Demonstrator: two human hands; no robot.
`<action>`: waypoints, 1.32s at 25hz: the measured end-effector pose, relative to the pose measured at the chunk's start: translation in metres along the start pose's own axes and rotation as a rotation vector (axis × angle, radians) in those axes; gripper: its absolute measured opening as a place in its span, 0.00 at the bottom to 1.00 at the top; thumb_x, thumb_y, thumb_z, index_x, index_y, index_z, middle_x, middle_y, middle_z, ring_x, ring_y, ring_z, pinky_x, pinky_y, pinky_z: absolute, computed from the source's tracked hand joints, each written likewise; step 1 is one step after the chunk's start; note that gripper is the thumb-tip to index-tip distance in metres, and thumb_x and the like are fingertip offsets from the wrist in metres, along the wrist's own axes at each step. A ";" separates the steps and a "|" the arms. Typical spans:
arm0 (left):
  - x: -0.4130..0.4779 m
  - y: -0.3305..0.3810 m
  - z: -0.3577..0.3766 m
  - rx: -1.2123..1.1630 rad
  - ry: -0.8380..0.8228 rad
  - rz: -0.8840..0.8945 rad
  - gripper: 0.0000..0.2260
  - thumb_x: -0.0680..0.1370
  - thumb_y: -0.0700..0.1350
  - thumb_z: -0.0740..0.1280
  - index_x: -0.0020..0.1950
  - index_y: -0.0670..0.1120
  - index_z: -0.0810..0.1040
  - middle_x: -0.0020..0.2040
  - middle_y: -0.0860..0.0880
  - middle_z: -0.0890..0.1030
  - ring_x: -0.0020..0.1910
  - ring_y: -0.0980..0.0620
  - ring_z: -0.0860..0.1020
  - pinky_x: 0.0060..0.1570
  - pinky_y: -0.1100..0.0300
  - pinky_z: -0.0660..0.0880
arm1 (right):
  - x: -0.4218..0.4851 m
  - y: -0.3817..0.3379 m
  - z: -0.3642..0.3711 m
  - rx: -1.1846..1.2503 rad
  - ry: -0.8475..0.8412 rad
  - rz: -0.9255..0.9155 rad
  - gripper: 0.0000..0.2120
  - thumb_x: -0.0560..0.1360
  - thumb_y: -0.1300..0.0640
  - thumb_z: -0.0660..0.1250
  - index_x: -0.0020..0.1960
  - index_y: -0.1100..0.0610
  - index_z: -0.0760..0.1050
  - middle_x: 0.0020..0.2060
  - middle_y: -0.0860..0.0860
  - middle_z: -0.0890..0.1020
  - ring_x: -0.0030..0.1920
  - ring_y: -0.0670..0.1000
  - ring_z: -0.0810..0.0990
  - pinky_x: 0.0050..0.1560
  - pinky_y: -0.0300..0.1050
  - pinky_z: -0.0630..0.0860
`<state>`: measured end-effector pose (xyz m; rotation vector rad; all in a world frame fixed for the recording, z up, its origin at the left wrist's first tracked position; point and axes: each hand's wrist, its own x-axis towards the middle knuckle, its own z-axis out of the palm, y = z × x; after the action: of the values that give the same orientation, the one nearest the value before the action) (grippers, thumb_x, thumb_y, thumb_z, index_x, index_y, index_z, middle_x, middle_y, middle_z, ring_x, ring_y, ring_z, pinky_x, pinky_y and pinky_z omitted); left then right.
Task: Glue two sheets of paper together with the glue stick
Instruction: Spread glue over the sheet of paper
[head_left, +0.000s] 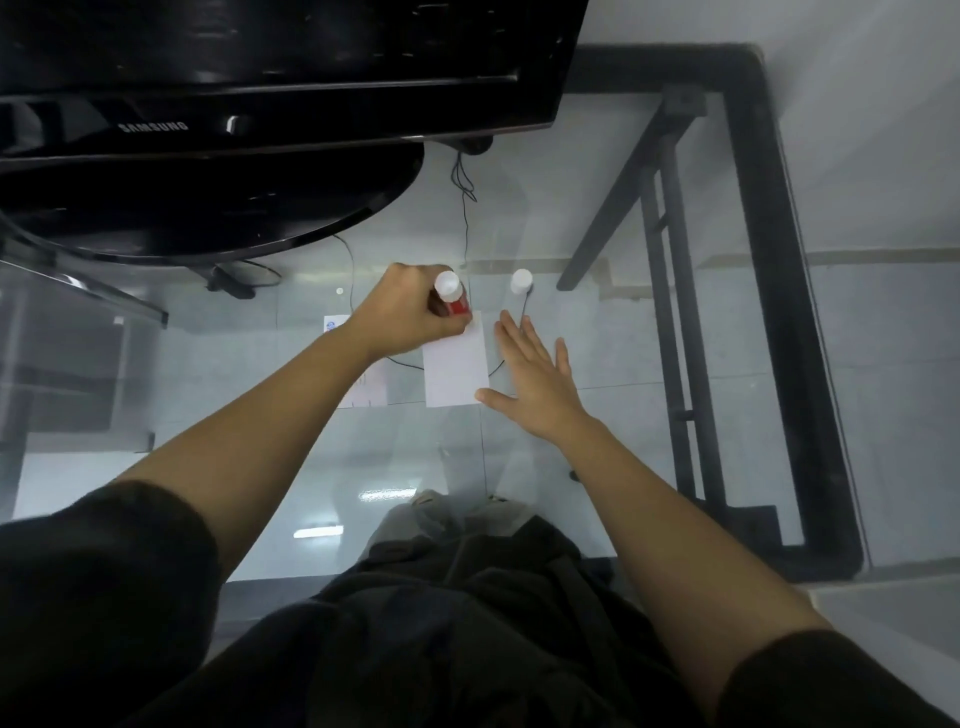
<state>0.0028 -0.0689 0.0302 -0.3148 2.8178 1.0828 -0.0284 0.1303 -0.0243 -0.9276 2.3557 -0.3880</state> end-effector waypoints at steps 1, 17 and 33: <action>-0.009 0.003 0.003 -0.015 -0.042 0.030 0.09 0.68 0.46 0.73 0.44 0.43 0.79 0.39 0.46 0.83 0.38 0.50 0.79 0.41 0.59 0.76 | 0.000 0.001 0.000 -0.002 0.003 -0.002 0.40 0.75 0.42 0.60 0.75 0.52 0.40 0.76 0.46 0.41 0.75 0.47 0.37 0.71 0.57 0.34; -0.024 0.007 0.005 0.011 -0.205 0.076 0.08 0.67 0.46 0.74 0.41 0.45 0.79 0.38 0.49 0.83 0.36 0.54 0.79 0.41 0.57 0.77 | 0.000 0.002 -0.002 -0.017 -0.009 -0.007 0.39 0.75 0.41 0.59 0.75 0.52 0.39 0.76 0.47 0.40 0.74 0.48 0.37 0.70 0.56 0.33; -0.032 -0.009 0.004 0.050 -0.221 0.111 0.07 0.68 0.45 0.73 0.43 0.46 0.79 0.38 0.50 0.83 0.37 0.54 0.79 0.39 0.65 0.75 | 0.002 0.000 -0.001 -0.032 -0.030 -0.014 0.37 0.75 0.42 0.60 0.75 0.48 0.41 0.76 0.48 0.40 0.75 0.50 0.36 0.69 0.59 0.33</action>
<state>0.0361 -0.0677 0.0264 -0.0308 2.6856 0.9974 -0.0307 0.1290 -0.0243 -0.9592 2.3352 -0.3409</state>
